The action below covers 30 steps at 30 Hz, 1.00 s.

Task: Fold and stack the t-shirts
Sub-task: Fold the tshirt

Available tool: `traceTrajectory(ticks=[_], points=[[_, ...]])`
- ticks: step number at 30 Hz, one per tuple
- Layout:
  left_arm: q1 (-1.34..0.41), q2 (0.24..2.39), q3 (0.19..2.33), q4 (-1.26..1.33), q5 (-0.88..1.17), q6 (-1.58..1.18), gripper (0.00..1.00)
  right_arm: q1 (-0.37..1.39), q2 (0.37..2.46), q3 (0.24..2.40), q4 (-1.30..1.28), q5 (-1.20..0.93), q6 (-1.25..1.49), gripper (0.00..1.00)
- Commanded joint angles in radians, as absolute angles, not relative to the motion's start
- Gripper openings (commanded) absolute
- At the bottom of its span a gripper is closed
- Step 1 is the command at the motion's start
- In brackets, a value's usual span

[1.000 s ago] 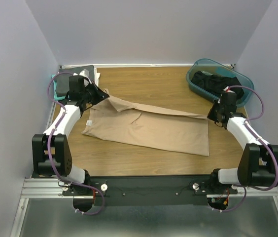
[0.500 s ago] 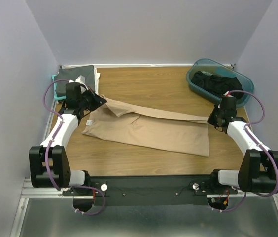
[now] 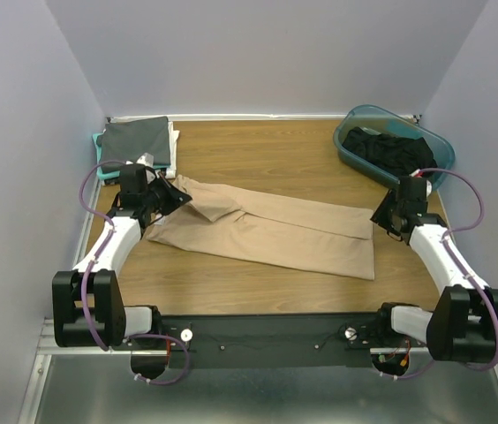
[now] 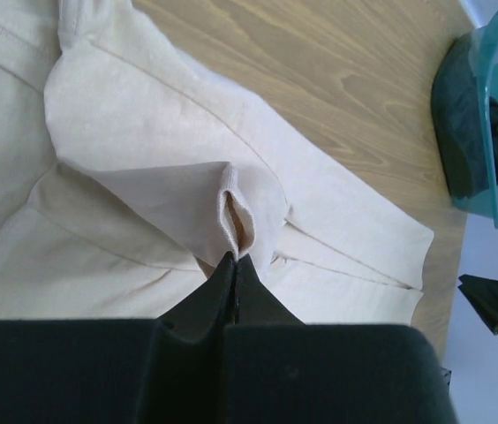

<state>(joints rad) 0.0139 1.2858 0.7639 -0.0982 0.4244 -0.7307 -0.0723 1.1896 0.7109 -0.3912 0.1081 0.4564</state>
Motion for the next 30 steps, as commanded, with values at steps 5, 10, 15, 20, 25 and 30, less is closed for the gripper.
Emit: traceTrajectory(ticks=[5,10,15,20,25,30], points=[[0.018,1.281,0.747,-0.084,0.442,-0.718,0.0,-0.061,1.287,0.776,-0.361,0.009,0.433,0.51],[0.021,1.276,0.75,-0.094,0.411,-0.709,0.0,-0.002,1.324,0.776,-0.33,-0.058,0.44,0.5],[0.023,1.279,0.742,-0.107,0.345,-0.68,0.0,0.176,1.38,0.799,-0.316,-0.064,0.462,0.5],[0.035,1.304,0.723,-0.121,0.275,-0.663,0.0,0.305,1.439,0.821,-0.288,-0.049,0.525,0.5],[0.041,1.34,0.709,-0.104,0.261,-0.65,0.04,0.415,1.529,0.921,-0.267,-0.063,0.526,0.5],[0.054,1.41,0.735,-0.092,0.276,-0.615,0.04,0.55,1.679,1.093,-0.253,-0.08,0.525,0.5]])
